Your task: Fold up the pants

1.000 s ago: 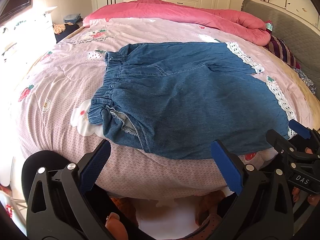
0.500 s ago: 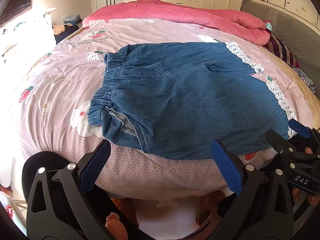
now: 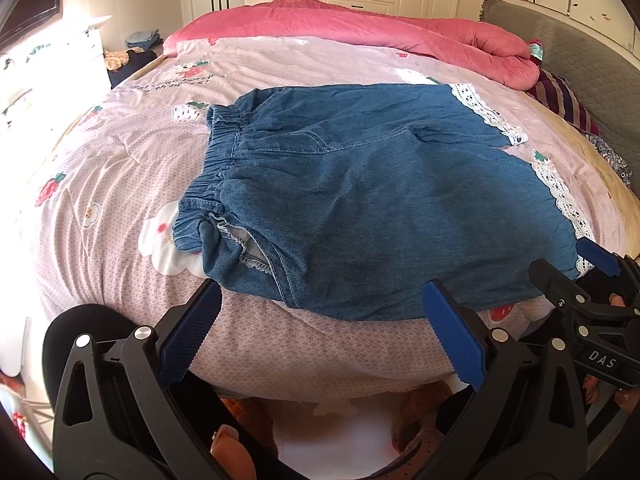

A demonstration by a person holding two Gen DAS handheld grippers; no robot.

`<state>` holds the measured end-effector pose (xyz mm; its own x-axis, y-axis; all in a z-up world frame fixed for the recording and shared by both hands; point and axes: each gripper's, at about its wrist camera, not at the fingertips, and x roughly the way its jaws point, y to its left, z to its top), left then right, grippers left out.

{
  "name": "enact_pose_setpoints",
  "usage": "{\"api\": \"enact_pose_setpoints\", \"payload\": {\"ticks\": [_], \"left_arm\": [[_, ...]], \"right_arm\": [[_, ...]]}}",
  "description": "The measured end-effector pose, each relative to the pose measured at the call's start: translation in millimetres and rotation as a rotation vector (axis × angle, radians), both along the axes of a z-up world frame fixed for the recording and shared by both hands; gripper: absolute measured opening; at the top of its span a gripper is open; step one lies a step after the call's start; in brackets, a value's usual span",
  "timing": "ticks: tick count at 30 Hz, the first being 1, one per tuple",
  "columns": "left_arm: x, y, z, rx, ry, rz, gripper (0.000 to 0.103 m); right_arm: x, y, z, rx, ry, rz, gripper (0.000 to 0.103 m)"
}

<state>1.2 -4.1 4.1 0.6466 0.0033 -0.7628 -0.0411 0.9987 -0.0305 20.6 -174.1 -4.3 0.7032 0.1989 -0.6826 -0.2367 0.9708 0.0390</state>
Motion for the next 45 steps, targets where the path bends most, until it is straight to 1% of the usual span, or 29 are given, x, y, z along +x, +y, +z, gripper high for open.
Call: {"api": "enact_pose_setpoints", "payload": {"ticks": [11,15,18,20,24,26,29,31,33,36,37,38,39,40,41,42,43,44,45], "left_arm": [[8.7,2.2,-8.3,-0.008,0.015,-0.003,0.095],[17.4,8.3,-7.4,-0.011,0.008,-0.002,0.095],[28.7,20.9,-4.0,-0.017,-0.001,0.016,0.095],[38.5,31.9,-1.9,-0.035,0.001,0.022,0.095],[63.9,54.1,5.1,-0.056,0.002,0.038,0.095],[82.7,67.8,11.2,-0.058,-0.013,0.054,0.095],[113.1,86.2,15.5,-0.043,-0.023,0.086,0.095],[136.4,95.3,16.0,-0.029,-0.019,0.079,0.095],[168.3,103.2,11.5,0.000,0.009,0.059,0.095],[206.0,109.7,-0.1,0.027,0.064,0.016,0.094],[218.4,113.1,-4.1,0.029,0.074,0.010,0.092],[226.3,116.9,-6.1,0.013,0.071,0.005,0.092],[233.7,120.1,-8.4,-0.003,0.076,-0.001,0.088],[244.3,124.3,-13.3,-0.019,0.095,-0.005,0.081],[249.8,126.2,-16.7,-0.023,0.106,-0.010,0.076],[253.2,127.6,-18.4,-0.024,0.111,-0.015,0.062],[257.4,128.5,-21.2,-0.021,0.115,-0.026,0.056],[260.2,129.6,-23.6,-0.015,0.119,-0.031,0.055],[262.2,131.7,-25.8,-0.028,0.122,-0.036,0.051]], "right_arm": [[10.9,0.6,-2.4,0.003,0.004,0.001,0.099],[19.9,5.8,-2.2,0.006,0.004,0.031,0.099],[30.7,10.8,0.1,0.014,0.006,0.064,0.099],[39.3,15.2,1.3,0.006,0.014,0.090,0.099],[65.2,25.2,5.0,0.009,0.046,0.142,0.099],[80.3,32.2,9.6,0.004,0.049,0.171,0.099],[107.5,40.5,14.5,0.038,0.078,0.208,0.099],[126.4,44.9,13.6,0.053,0.103,0.212,0.099],[139.9,48.4,12.5,0.041,0.113,0.205,0.099],[159.2,58.1,12.0,-0.002,0.101,0.208,0.099],[166.9,61.5,12.3,-0.013,0.098,0.209,0.099],[173.3,64.6,13.0,-0.024,0.095,0.210,0.099],[180.9,68.6,13.8,-0.034,0.092,0.223,0.099],[186.6,70.7,14.7,-0.043,0.091,0.229,0.099],[194.9,75.6,15.7,-0.062,0.089,0.236,0.099],[205.3,83.3,17.4,-0.089,0.081,0.258,0.099],[215.0,90.4,18.8,-0.116,0.069,0.271,0.099],[223.4,95.0,19.0,-0.135,0.061,0.283,0.099],[236.3,104.1,19.6,-0.155,0.052,0.312,0.099]]}}
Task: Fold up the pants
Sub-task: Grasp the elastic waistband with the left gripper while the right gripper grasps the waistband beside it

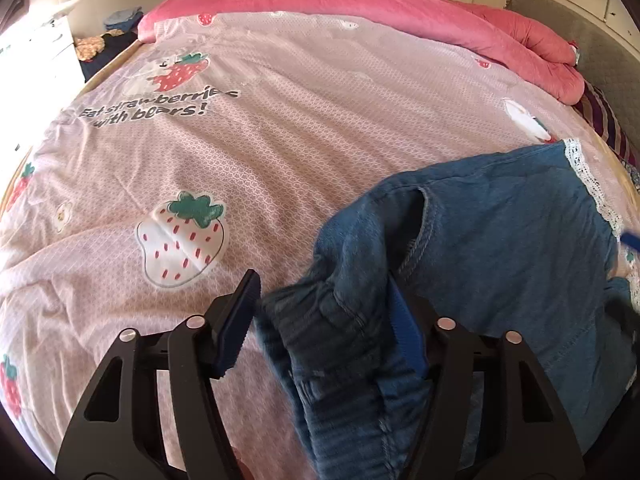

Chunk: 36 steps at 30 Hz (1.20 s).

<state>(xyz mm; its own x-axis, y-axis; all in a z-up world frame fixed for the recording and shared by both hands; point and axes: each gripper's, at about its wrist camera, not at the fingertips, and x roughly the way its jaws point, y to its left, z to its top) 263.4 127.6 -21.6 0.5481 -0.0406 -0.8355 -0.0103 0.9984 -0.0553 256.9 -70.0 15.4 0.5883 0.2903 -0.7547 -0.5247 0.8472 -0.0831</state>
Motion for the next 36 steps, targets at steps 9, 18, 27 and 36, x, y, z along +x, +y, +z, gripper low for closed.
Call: {"api": "enact_pose_setpoints", "payload": {"ticks": [9,18,27,36], "left_arm": [[-2.3,17.0,5.9,-0.073,-0.060,-0.029,0.028],[-32.9,3.4,45.7,0.005,-0.236,-0.087,0.028],[-44.8,4.5,51.5,0.009,-0.274,-0.084,0.028],[-88.1,-4.0,71.6,0.006,-0.376,-0.132,0.028]], "right_arm": [[67.5,69.7,-17.4,-0.107,0.047,0.201,0.099],[81.5,118.3,-18.3,-0.250,-0.038,0.433,0.098],[45.6,109.3,-3.7,-0.217,-0.029,0.566,0.010],[-48.6,63.8,43.6,-0.080,-0.145,0.450,0.007]]}}
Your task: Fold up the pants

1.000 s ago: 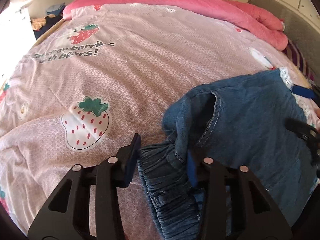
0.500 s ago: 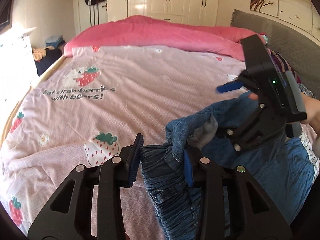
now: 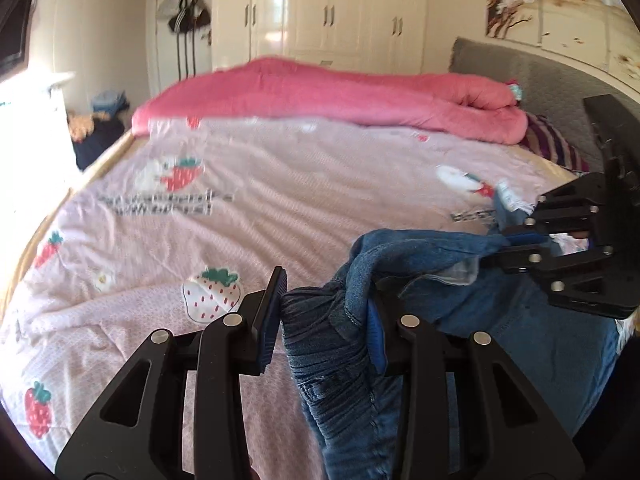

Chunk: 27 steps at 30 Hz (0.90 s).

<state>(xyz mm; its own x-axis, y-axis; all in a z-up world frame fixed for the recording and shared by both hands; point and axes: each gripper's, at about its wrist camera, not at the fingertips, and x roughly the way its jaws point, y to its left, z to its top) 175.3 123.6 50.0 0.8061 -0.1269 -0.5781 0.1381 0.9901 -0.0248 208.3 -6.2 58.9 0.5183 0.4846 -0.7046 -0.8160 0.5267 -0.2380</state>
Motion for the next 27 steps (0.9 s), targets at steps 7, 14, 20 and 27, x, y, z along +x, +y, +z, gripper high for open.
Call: {"api": "enact_pose_setpoints", "payload": {"ticks": [7,14,20,27], "left_arm": [[-68.2,-20.6,6.2,0.036,-0.110,-0.089,0.030],[-121.2,-31.5,-26.7,0.044,0.068,-0.071,0.031],[-138.0,-34.6,-45.2,0.051,0.155,-0.076,0.033],[-149.4,-29.7,-56.9,0.060,0.211,-0.052,0.048]], "right_arm": [[-90.9,-38.0,8.3,0.111,0.000,-0.027,0.007],[-146.2,-43.0,-39.8,0.082,0.092,0.007,0.007],[-168.4,-40.4,-69.5,0.068,0.150,-0.003,0.008],[-172.4,-36.7,-86.5,0.064,0.207,-0.010,0.013]]}}
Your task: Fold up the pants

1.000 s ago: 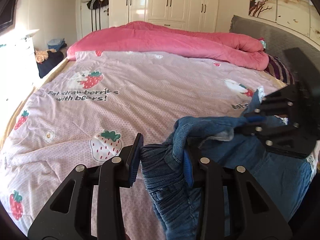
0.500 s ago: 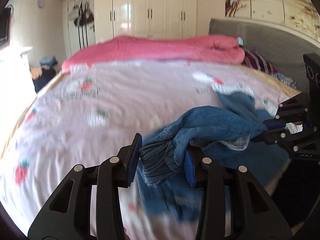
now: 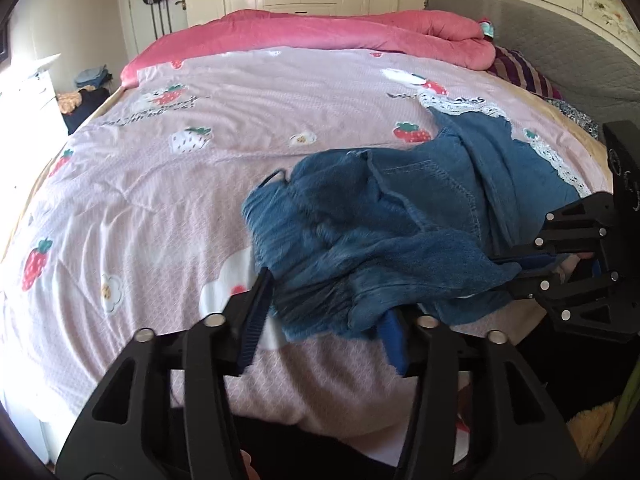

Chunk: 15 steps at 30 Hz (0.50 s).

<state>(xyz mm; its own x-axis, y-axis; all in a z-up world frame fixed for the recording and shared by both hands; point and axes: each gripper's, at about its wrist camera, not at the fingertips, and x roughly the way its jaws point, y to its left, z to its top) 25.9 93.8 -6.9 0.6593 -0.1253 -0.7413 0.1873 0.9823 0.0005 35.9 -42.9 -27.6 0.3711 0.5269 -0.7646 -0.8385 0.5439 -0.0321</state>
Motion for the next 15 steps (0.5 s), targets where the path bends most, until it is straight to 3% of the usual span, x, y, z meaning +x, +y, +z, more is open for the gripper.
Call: {"api": "enact_pose_setpoints", "payload": {"ticks": [1,10,15], "left_arm": [[-1.3,1.7,-0.1,0.001,0.002,0.011,0.054],[-17.2,12.7,14.6,0.052,0.003,0.041,0.074],[-27.4,11.9,21.3,0.108,0.011,0.045,0.076]], "right_arm": [[-0.5,-0.6,-1.6,0.013,0.010,-0.007,0.013],[3.3,-9.3,-2.6,0.095,0.084,-0.037,0.016],[4.9,-7.3,-5.0,0.082,0.081,-0.046,0.016]]}}
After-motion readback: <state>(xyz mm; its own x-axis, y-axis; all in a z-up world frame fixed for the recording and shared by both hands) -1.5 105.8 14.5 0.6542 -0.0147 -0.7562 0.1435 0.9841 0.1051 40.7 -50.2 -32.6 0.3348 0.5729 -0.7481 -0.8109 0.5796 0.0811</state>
